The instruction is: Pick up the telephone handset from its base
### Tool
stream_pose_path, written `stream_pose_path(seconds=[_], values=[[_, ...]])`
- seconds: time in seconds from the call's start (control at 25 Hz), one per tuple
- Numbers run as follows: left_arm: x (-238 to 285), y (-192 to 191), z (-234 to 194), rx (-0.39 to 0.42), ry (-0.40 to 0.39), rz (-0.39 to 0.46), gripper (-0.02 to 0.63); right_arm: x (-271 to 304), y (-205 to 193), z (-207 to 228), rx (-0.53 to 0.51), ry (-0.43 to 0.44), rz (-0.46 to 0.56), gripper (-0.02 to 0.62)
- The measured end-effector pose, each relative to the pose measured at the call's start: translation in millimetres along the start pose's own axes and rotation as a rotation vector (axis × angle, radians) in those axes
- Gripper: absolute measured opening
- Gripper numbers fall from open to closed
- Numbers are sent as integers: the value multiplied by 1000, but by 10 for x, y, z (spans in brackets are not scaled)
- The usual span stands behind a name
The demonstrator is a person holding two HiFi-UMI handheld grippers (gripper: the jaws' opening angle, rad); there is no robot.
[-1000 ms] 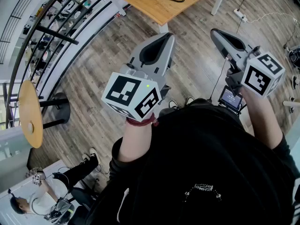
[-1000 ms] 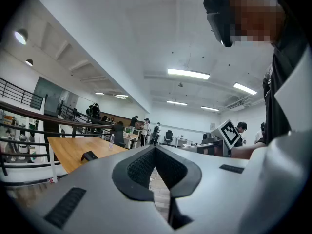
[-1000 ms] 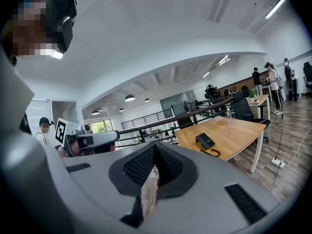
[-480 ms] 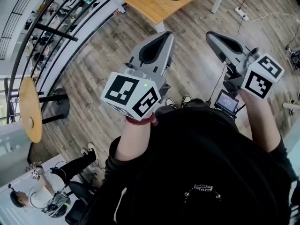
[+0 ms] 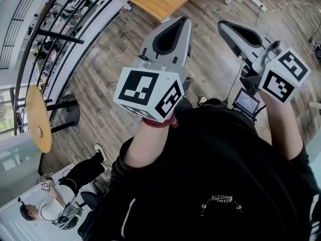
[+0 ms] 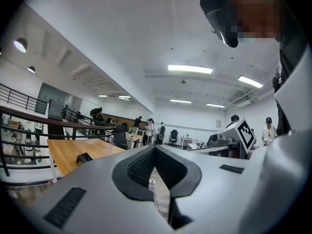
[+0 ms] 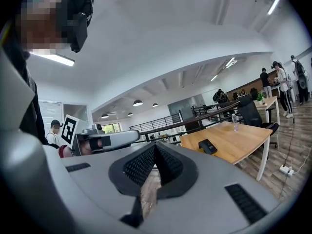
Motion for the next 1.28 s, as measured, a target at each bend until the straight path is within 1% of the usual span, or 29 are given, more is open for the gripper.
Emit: stream_pose_path(seconds=[0.16,0.32,0.4,0.48,0.6,0.68,0.76,0.96,1.04,1.12,1.28], values=[[12,-47,111,14,-49,-16,5,-15,-10,-76,-10,-30,9,17],[118,6,91,34,-80,16,5,9,-153,86,3,-96,-30,17],[196,26,91,38,-90,23,5,8,-193,136,23,-103,-52,17],[230,2,101,36,-108,12,5,-43,-205,122,45,-122,-52,17],[317,3,95,39,-149,3,5,-104,-154,214,90,-149,-32,17],[386,30,79,58,-181,0,5,-124,-113,350,134,-161,-12,17],[427,61,31,74,-199,-6,5,-137,-91,438,151,-180,-4,17],[495,-35,-48,3,-268,-27,5,-126,-44,479,116,-181,-3,17],[503,-82,-58,-18,-268,-37,5,-94,-54,460,116,-166,-26,17],[534,-87,-79,-23,-252,-42,5,-95,-69,438,117,-151,-41,17],[564,-2,-221,-42,-255,-24,5,-12,-73,437,106,-141,-52,17]])
Point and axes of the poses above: the fingertips, and each gripper's own axes: x forward along the fingers, z to its right, y out of its top, the point moved 3 cm from there along -x, backward along the fingers, and after that the axes turned 11 degrees about -x, right-handed, at the moved point
